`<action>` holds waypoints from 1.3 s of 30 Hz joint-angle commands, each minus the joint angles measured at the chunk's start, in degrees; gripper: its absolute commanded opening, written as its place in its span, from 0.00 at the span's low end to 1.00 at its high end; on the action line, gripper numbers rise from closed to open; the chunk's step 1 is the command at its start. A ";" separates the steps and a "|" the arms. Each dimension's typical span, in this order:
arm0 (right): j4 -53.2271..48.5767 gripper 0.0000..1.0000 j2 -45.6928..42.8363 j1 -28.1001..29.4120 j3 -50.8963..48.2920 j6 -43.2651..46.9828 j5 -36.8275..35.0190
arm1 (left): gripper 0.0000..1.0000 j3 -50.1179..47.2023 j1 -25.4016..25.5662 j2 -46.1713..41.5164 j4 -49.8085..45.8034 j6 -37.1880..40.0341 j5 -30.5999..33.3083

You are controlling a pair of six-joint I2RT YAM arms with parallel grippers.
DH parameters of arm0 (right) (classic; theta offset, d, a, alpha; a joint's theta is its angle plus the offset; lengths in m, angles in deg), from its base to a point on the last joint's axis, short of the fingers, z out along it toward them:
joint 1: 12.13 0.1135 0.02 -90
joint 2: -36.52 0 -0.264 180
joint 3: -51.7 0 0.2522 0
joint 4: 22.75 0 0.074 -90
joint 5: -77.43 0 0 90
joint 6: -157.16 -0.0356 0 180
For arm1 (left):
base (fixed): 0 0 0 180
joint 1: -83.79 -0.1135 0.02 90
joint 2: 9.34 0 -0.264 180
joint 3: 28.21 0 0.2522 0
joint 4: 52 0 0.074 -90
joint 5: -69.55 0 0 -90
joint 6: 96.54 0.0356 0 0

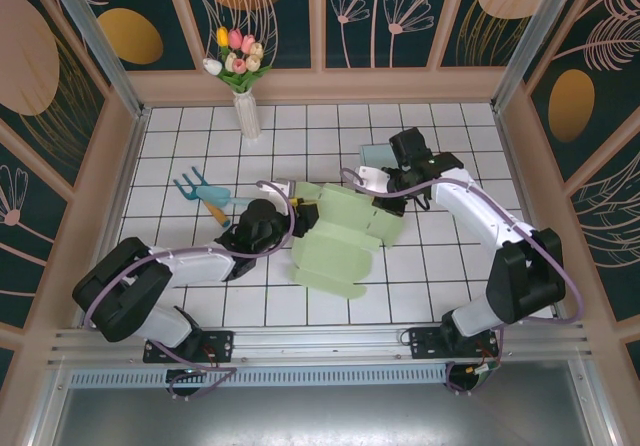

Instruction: Fold the paper box

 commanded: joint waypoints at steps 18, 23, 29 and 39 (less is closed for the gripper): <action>3.32 0.00 -3.24 0.06 -1.91 0.83 -0.27 | 0.60 1.23 -0.01 4.25 -1.80 -7.87 -13.19; 5.03 0.00 -3.50 0.30 -3.27 1.26 -1.26 | 0.54 1.92 0.13 3.62 -1.09 -8.84 -15.50; 6.78 0.00 -4.30 0.53 -4.76 1.39 -0.60 | 0.57 2.45 0.10 5.39 -0.18 -9.20 -16.02; 21.93 0.00 -10.24 1.41 -14.97 8.34 -12.64 | 0.60 -6.13 0.12 -11.03 -3.22 -4.62 -5.65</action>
